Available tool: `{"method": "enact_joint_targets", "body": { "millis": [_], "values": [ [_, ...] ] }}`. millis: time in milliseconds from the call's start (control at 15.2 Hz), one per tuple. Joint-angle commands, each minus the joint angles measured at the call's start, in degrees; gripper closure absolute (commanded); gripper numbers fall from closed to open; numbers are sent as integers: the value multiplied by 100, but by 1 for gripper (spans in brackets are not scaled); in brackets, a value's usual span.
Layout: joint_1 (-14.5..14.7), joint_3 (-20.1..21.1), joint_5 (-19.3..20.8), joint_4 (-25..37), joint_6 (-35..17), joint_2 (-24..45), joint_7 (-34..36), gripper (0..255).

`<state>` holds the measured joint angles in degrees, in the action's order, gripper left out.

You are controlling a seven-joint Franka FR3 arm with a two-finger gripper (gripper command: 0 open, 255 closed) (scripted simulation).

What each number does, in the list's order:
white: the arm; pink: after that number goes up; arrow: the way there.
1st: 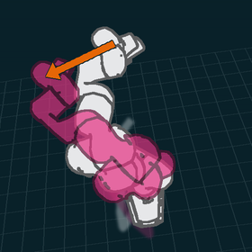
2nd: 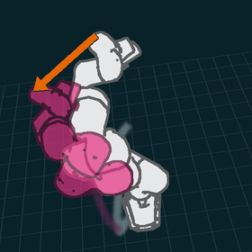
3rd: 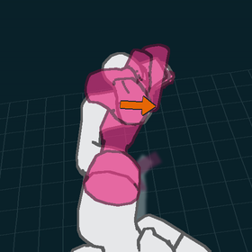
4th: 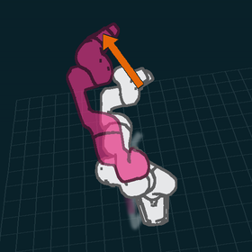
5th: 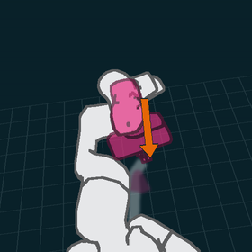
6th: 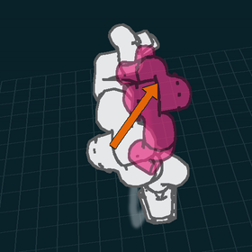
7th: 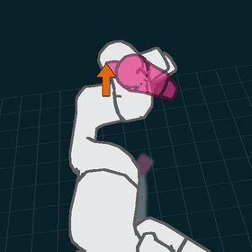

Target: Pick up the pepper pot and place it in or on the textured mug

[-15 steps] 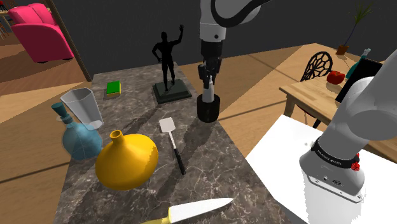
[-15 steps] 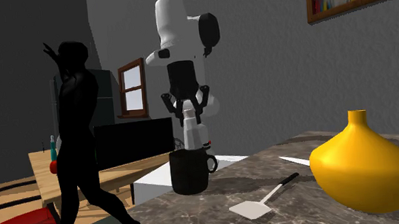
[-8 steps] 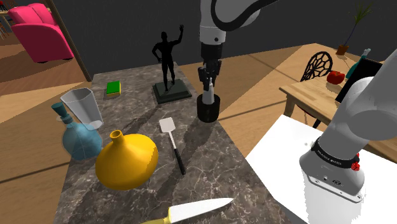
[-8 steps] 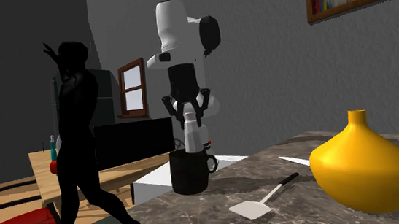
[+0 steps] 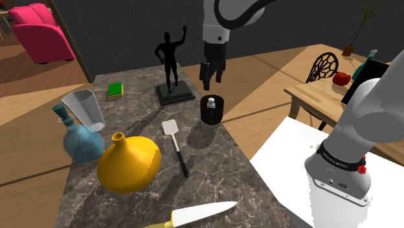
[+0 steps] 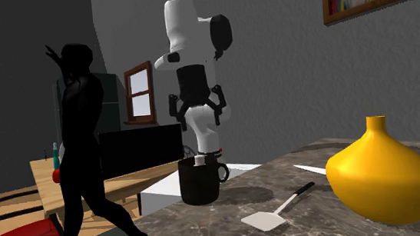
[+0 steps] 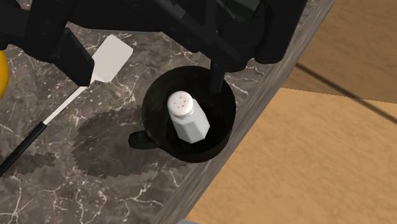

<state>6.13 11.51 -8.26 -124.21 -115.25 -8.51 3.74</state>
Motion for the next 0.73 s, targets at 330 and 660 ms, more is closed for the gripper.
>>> {"method": "enact_joint_targets", "body": {
  "millis": [330, 660],
  "values": [
    [-42, -66, 16, 481, 648, -160, -21, 0],
    [-42, -66, 16, 481, 648, -160, -21, 0]
  ]
}}
